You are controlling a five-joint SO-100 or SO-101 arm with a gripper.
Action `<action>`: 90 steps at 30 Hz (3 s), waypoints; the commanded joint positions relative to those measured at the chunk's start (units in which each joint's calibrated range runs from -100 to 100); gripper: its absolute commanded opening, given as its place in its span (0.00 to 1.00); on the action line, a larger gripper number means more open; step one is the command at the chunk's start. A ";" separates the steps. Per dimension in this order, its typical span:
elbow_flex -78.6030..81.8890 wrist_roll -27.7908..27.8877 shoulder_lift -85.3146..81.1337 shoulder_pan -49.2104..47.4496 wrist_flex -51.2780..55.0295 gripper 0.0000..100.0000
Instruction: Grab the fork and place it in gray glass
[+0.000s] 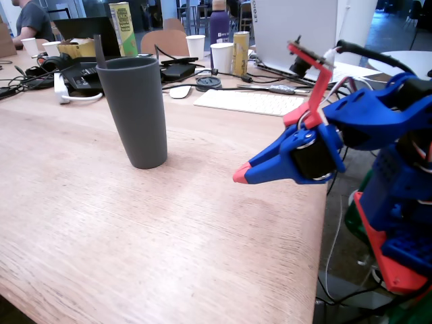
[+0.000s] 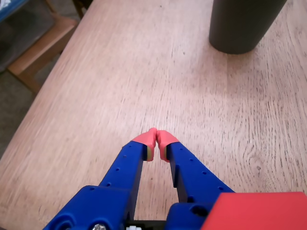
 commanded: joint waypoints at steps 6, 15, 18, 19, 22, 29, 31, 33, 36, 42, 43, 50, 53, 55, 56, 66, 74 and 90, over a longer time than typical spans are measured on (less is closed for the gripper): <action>0.44 0.24 -0.55 0.30 0.04 0.00; 0.44 0.24 -0.55 0.30 0.04 0.00; 0.44 0.24 -0.55 0.30 0.04 0.00; 0.44 0.24 -0.55 0.30 0.04 0.00; 0.44 0.24 -0.55 0.30 0.04 0.00; 0.44 0.24 -0.55 0.30 0.04 0.00; 0.44 0.24 -0.55 0.30 0.04 0.00; 0.44 0.24 -0.55 0.30 0.04 0.00; 0.44 0.24 -0.55 0.30 0.04 0.00; 0.44 0.24 -0.55 0.30 0.04 0.00; 0.44 0.24 -0.55 0.30 0.04 0.00; 0.44 0.24 -0.55 0.30 0.04 0.00; 0.44 0.24 -0.55 0.30 0.04 0.00; 0.44 0.24 -0.55 0.30 0.04 0.00; 0.44 0.24 -0.55 0.30 0.04 0.00; 0.44 0.24 -0.55 0.30 0.04 0.00; 0.44 0.24 -0.55 0.30 0.04 0.00; 0.44 0.24 -0.55 -1.05 0.04 0.00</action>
